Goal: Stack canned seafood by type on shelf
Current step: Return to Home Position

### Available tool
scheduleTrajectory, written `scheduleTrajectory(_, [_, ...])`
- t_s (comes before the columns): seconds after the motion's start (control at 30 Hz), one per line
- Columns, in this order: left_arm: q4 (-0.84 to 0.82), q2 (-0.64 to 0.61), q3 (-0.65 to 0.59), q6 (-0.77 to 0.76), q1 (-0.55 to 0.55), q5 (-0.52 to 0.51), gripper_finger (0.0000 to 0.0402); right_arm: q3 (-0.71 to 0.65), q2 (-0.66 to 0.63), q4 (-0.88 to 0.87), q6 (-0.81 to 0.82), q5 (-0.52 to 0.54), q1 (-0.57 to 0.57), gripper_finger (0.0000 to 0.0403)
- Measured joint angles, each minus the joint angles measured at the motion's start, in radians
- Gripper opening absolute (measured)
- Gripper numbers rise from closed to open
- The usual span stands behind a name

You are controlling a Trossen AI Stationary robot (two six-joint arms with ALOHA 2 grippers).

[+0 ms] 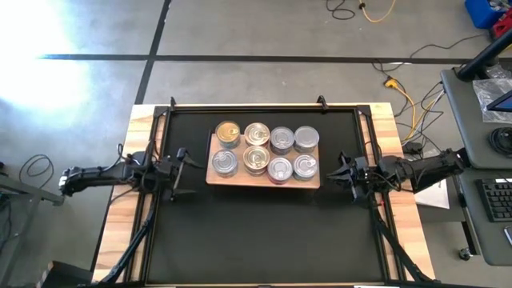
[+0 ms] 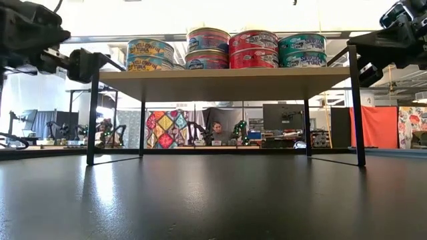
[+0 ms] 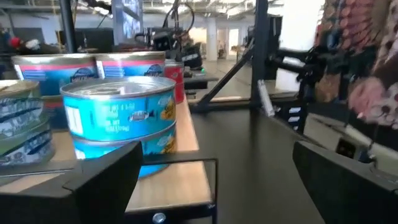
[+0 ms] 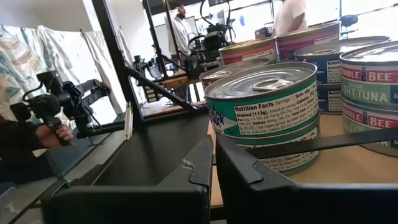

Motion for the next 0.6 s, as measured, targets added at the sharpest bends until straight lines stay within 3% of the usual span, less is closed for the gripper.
scheduleTrajectory(0.6, [0.075,0.057,0.011,0.014,0.001,-0.05,0.04,0.0,-0.001,0.001,0.0,0.0,0.0,0.0013])
